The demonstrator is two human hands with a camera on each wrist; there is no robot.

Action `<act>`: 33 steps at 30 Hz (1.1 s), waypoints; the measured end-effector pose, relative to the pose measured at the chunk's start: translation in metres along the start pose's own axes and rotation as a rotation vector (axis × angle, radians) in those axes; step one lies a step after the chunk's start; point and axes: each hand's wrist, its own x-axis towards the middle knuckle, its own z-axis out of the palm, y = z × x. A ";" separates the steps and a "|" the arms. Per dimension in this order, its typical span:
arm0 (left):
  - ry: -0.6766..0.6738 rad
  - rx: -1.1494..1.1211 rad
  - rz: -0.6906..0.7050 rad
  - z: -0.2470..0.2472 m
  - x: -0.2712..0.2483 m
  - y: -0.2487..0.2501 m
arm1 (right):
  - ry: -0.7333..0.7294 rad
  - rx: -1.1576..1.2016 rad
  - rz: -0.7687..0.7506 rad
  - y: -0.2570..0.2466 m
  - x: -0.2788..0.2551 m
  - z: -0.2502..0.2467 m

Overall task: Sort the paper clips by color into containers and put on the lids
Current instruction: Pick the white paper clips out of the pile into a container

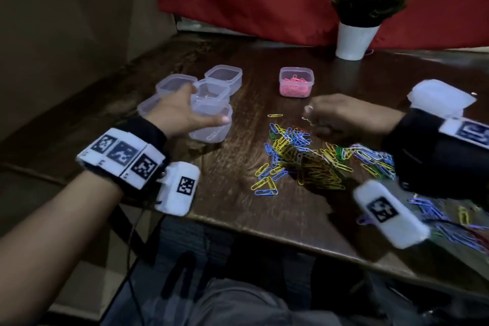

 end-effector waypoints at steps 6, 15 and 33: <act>-0.185 0.072 0.125 -0.001 0.007 0.002 | -0.367 0.680 0.153 -0.042 0.040 0.041; -0.416 -0.054 0.273 0.004 -0.005 -0.011 | -0.249 0.045 0.046 -0.056 0.074 0.066; -0.315 -0.094 0.237 0.018 0.006 -0.016 | 0.096 -0.396 -0.184 -0.042 0.035 -0.006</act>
